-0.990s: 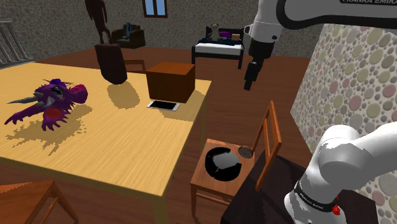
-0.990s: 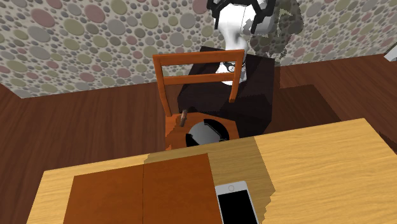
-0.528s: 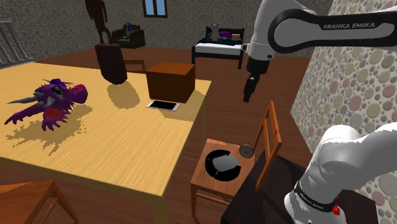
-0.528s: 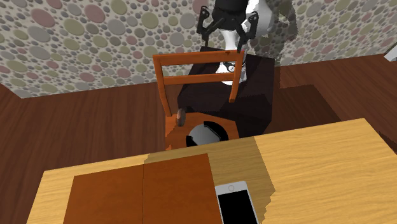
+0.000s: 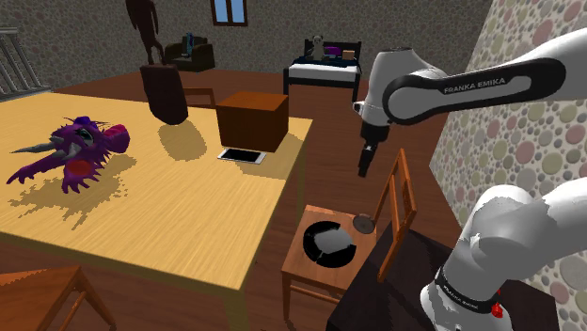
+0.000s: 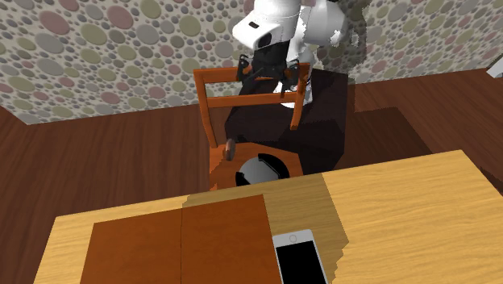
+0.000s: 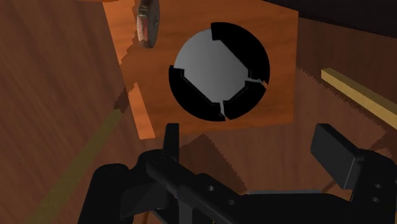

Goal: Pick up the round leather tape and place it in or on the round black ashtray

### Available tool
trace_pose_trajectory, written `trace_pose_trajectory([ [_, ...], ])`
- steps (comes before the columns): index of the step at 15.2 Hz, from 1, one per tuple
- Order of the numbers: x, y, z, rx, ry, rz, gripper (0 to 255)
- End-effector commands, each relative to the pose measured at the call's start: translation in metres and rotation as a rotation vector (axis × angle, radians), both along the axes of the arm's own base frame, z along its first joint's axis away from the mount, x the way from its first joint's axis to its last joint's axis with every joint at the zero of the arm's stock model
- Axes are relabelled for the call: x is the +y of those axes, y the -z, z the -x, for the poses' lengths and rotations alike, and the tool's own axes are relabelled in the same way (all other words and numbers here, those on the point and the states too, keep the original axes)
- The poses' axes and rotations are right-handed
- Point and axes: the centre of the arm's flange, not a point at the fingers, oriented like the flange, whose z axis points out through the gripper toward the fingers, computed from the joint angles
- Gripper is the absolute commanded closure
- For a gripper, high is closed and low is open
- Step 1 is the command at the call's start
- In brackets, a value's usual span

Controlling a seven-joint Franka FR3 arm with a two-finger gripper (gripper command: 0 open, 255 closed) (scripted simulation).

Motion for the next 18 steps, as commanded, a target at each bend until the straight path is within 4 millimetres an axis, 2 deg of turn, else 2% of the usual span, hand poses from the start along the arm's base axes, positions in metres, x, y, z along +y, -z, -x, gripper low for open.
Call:
trace_pose_trajectory([
  [1, -0.012, 0.023, -0.003, 0.006, -0.011, 0.002, 0],
  [18, -0.090, 0.232, -0.016, 0.073, -0.091, 0.016, 0],
])
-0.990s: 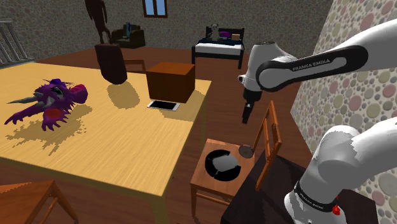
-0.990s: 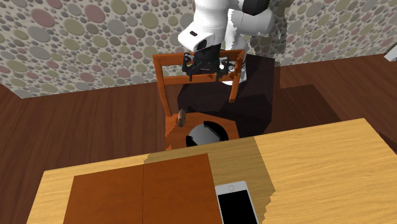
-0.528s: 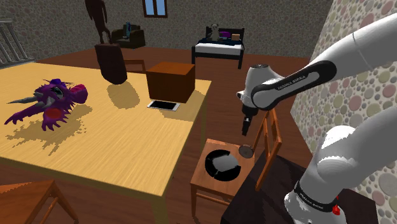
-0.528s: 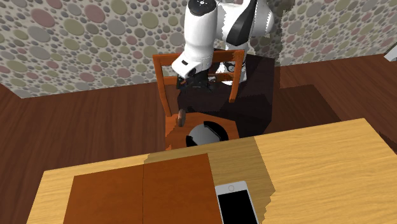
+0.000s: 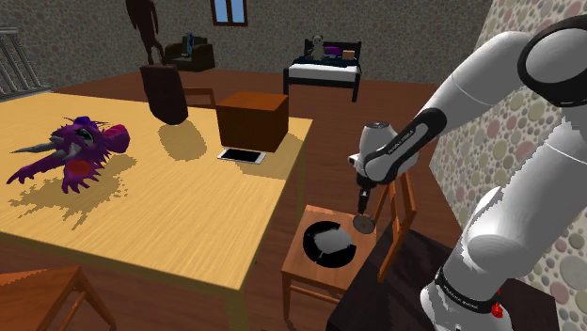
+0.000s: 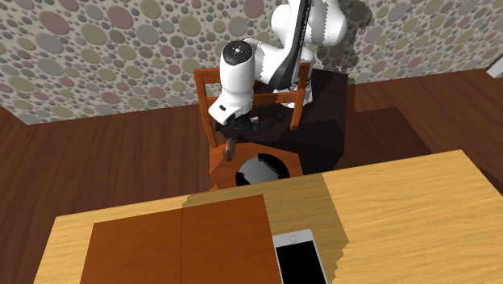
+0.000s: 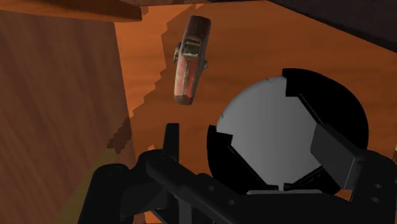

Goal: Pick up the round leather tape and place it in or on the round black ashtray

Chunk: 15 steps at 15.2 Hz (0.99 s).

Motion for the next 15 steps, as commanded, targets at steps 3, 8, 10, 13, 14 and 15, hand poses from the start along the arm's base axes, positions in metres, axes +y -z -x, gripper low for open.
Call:
trace_pose_trajectory([
  [3, -0.019, 0.052, 0.000, 0.014, -0.020, 0.005, 0],
  [8, -0.030, 0.092, -0.001, 0.021, -0.029, 0.007, 0],
  [10, -0.024, -0.001, -0.026, -0.155, -0.031, 0.010, 0],
  [13, -0.041, 0.020, -0.022, -0.104, -0.032, -0.049, 0],
  [14, -0.050, 0.030, -0.020, -0.078, -0.032, -0.078, 0],
  [15, -0.058, 0.041, -0.018, -0.052, -0.033, -0.107, 0],
])
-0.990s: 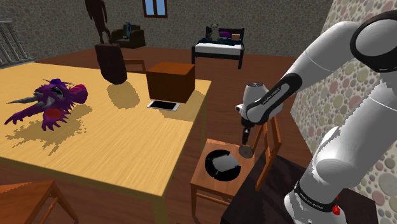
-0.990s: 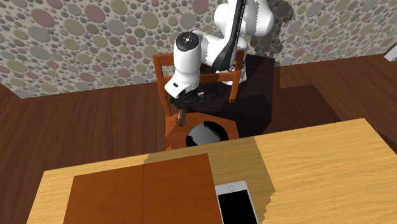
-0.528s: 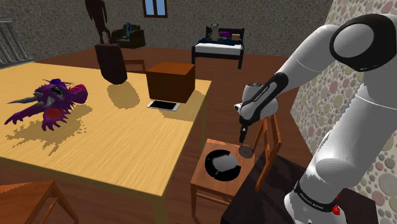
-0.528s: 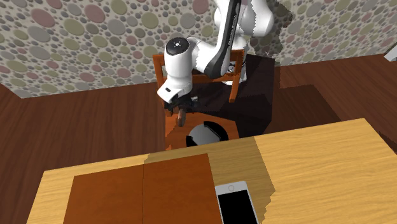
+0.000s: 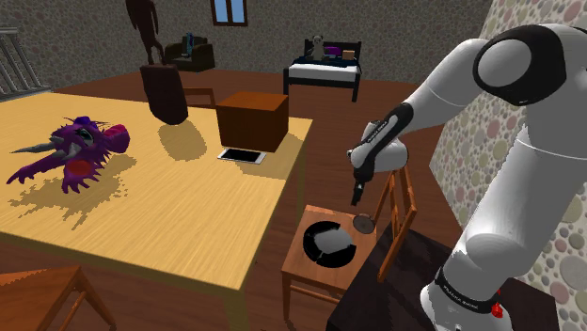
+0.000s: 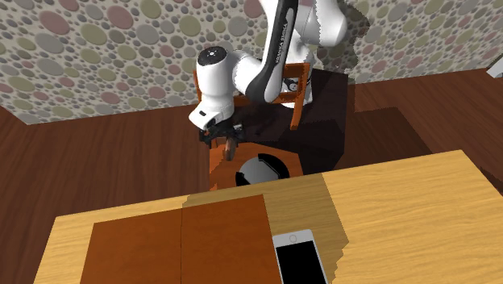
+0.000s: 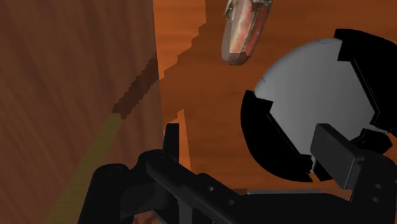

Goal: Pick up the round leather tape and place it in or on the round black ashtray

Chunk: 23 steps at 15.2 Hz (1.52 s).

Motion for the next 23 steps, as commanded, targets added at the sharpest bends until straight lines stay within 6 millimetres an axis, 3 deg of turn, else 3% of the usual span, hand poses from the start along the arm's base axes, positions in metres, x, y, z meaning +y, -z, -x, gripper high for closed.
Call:
trace_pose_trajectory([
  [1, -0.017, 0.039, 0.016, 0.091, 0.001, -0.068, 0],
  [4, -0.036, 0.068, 0.024, 0.159, -0.006, -0.141, 0],
  [11, -0.030, 0.105, 0.026, 0.159, -0.006, -0.141, 0],
  [19, -0.030, 0.108, 0.026, 0.159, -0.006, -0.141, 0],
  [20, -0.033, 0.109, 0.028, 0.159, -0.006, -0.141, 255],
  [23, -0.026, 0.109, 0.031, 0.159, -0.007, -0.141, 255],
])
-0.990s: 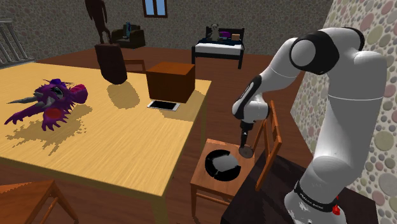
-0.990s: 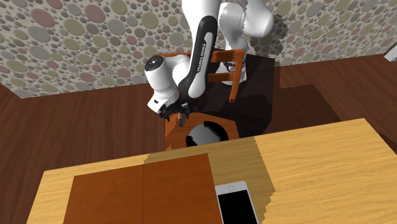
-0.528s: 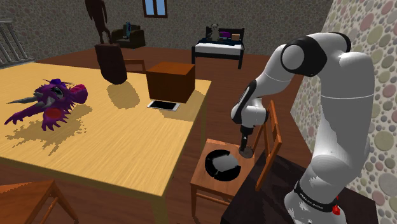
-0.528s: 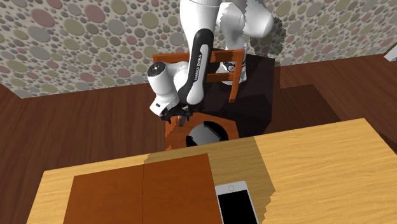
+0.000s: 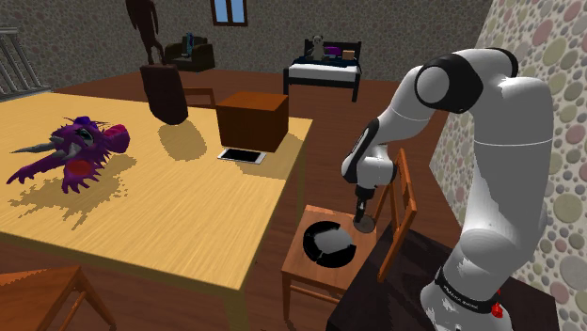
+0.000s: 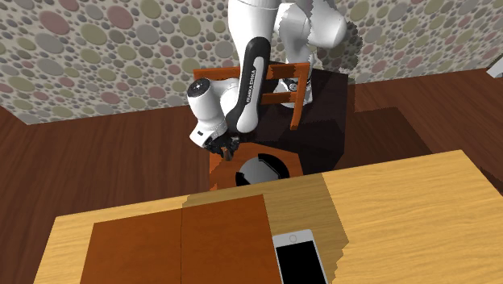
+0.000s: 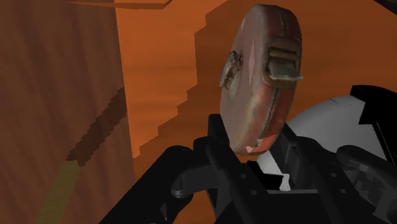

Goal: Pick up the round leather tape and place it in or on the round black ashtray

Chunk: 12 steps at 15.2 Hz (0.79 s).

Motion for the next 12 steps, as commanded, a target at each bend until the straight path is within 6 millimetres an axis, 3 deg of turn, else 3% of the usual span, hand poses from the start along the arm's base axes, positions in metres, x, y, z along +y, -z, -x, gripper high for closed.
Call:
trace_pose_trajectory([
  [1, 0.003, 0.013, 0.019, 0.041, 0.017, -0.015, 255],
  [4, 0.007, 0.004, 0.026, 0.041, 0.017, -0.016, 255],
  [6, -0.001, 0.010, 0.017, 0.041, 0.018, -0.016, 255],
  [12, -0.001, -0.022, 0.017, 0.041, 0.018, -0.016, 255],
])
